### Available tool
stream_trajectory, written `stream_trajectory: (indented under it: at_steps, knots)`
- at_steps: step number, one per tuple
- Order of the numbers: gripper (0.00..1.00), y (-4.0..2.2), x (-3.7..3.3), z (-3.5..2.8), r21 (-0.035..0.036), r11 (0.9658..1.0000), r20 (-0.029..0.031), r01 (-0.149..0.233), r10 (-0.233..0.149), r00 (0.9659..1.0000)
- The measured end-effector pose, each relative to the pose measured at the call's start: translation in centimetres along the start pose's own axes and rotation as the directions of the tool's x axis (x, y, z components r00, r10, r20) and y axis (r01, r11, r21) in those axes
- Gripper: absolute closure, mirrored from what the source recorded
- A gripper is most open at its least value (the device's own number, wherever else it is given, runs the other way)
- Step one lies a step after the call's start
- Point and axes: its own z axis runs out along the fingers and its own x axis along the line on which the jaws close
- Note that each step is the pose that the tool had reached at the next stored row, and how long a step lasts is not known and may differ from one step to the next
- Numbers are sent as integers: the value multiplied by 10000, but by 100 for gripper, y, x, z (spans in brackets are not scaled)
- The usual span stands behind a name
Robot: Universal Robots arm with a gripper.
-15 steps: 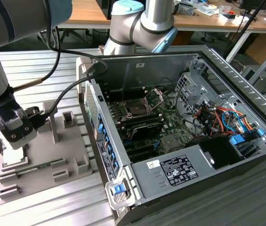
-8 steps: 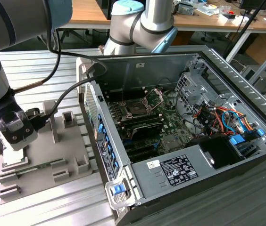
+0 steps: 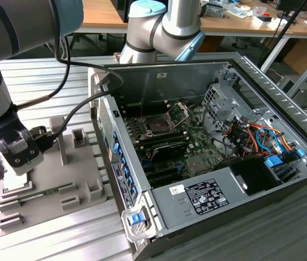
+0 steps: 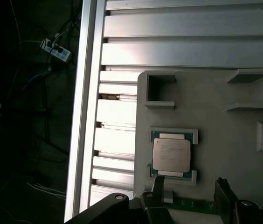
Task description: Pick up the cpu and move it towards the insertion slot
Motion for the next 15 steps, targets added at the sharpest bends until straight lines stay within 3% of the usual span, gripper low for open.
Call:
stream_trajectory:
  at_steps: [15]
  knots:
    - [46, -3, 0, 67, 1, 10000, -1, 0, 0, 10000]
